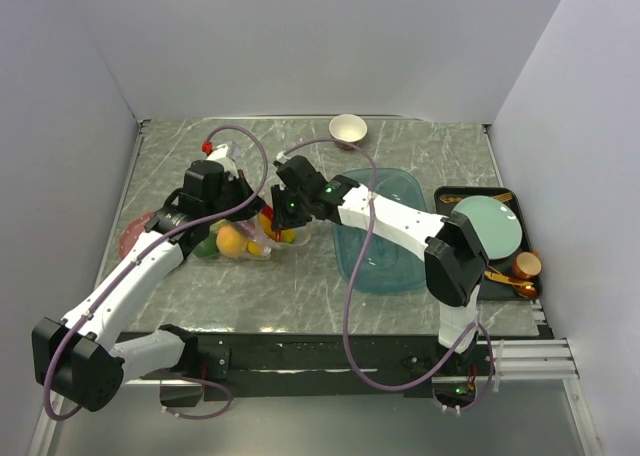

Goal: Place the food in the zip-top bag and seal the zipper
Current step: Place the fake vegetable in the zipper food storage bag.

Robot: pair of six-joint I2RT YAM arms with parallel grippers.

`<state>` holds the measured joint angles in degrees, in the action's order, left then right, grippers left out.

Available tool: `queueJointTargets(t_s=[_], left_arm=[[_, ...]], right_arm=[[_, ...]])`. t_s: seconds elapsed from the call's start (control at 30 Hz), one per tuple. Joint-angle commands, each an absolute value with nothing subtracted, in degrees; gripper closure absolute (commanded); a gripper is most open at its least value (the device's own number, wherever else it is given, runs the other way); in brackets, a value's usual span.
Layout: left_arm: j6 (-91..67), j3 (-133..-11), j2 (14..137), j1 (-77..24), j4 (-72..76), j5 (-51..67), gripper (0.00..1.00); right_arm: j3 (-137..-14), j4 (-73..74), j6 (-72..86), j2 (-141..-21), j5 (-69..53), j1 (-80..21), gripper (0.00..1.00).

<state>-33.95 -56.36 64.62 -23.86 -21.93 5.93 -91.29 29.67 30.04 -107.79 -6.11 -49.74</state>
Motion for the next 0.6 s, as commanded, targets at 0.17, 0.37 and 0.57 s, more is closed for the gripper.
queueJointTargets(t_s=[0.17,0.37,0.57], left_arm=[[-34.5,-58.2,62.9,-23.8,-21.0,5.6,0.99],[-34.7,-57.4,62.8,-23.8,-20.7,5.3,0.99],[-34.5,-57.8,63.2,-23.8,-20.7,5.4,0.99]], right_arm=[[-90.4,21.1,34.6,-106.1,-2.3,-49.8,0.76],[-89.3,19.1,32.0,-104.8,-6.1,-50.8,0.62],[-86.4,20.5,30.8,-100.6,-1.3,-51.0,0.32]])
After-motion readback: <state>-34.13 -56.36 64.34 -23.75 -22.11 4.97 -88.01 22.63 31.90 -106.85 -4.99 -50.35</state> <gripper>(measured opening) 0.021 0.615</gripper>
